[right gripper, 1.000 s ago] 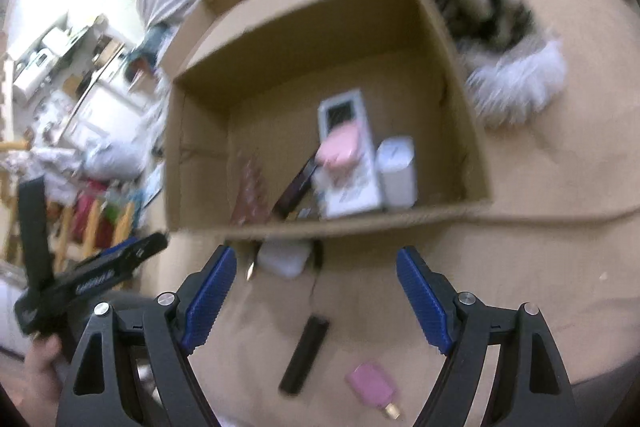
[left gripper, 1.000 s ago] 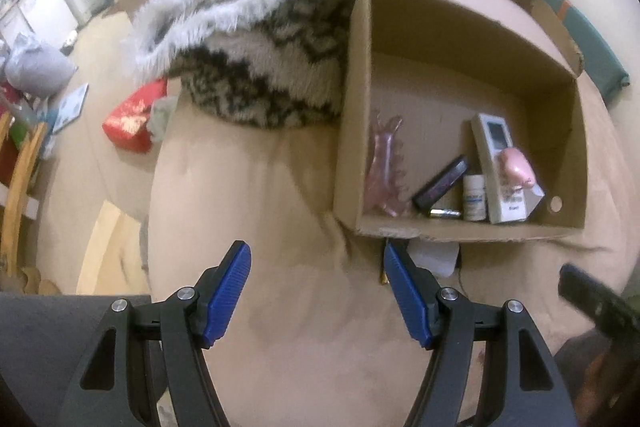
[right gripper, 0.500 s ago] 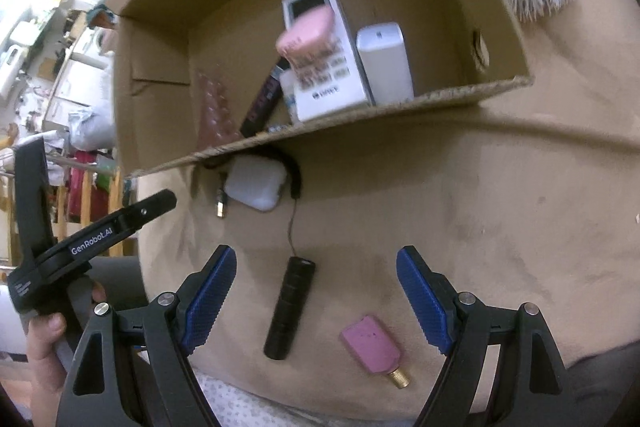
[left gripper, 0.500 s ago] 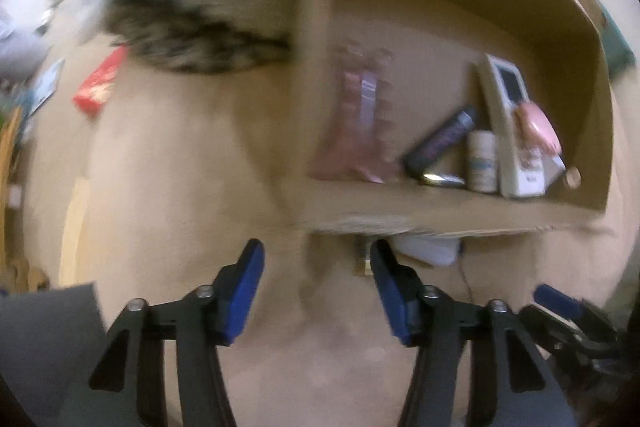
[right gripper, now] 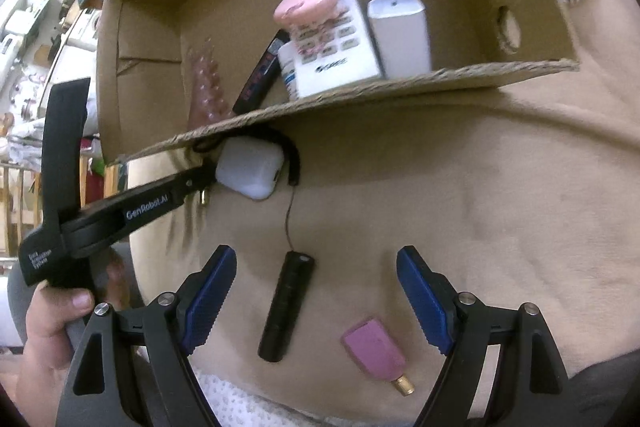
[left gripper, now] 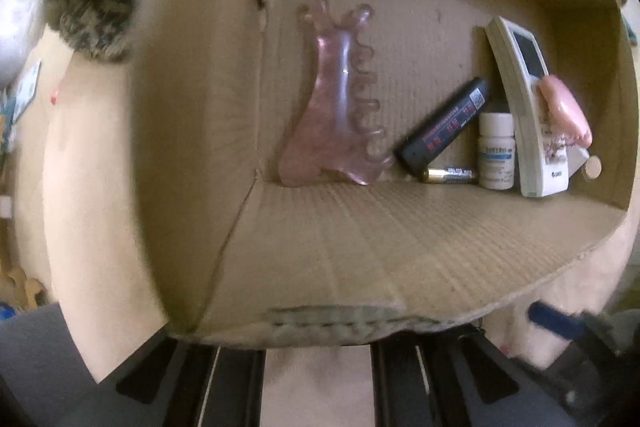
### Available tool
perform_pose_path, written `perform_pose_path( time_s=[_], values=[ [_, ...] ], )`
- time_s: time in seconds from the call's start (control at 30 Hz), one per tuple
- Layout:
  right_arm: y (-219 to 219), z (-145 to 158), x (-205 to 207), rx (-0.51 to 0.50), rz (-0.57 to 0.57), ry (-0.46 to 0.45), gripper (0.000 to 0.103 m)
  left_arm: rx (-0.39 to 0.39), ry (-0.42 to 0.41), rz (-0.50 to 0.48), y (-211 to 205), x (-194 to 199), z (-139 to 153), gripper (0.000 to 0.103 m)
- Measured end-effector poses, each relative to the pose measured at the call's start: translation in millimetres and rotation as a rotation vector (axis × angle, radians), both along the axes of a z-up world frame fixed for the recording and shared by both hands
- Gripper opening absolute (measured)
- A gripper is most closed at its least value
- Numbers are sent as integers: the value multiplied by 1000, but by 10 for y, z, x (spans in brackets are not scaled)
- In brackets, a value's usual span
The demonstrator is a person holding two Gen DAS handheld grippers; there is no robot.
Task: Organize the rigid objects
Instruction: 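Grasp a dark AA battery with the left gripper while the right grasps the black cylinder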
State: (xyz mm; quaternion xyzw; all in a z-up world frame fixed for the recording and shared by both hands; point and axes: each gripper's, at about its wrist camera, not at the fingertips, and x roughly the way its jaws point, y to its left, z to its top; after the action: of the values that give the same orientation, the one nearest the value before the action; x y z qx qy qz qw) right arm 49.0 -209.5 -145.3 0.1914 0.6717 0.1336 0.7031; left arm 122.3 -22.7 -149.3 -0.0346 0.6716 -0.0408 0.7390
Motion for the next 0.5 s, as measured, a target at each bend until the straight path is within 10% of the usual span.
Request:
perform_pose_path(
  time_s=[0.13,0.23,0.5],
  values=[
    [193,-99,-30,46,67,46,86,12,-8,25,49,-48,42,9],
    [420,-254,-121,43,150,117,57,-5,3,50,98,-67,31,9],
    [649,-294,-139,-118,248,56,27,19,-14,47,148,-143,57,9]
  ],
)
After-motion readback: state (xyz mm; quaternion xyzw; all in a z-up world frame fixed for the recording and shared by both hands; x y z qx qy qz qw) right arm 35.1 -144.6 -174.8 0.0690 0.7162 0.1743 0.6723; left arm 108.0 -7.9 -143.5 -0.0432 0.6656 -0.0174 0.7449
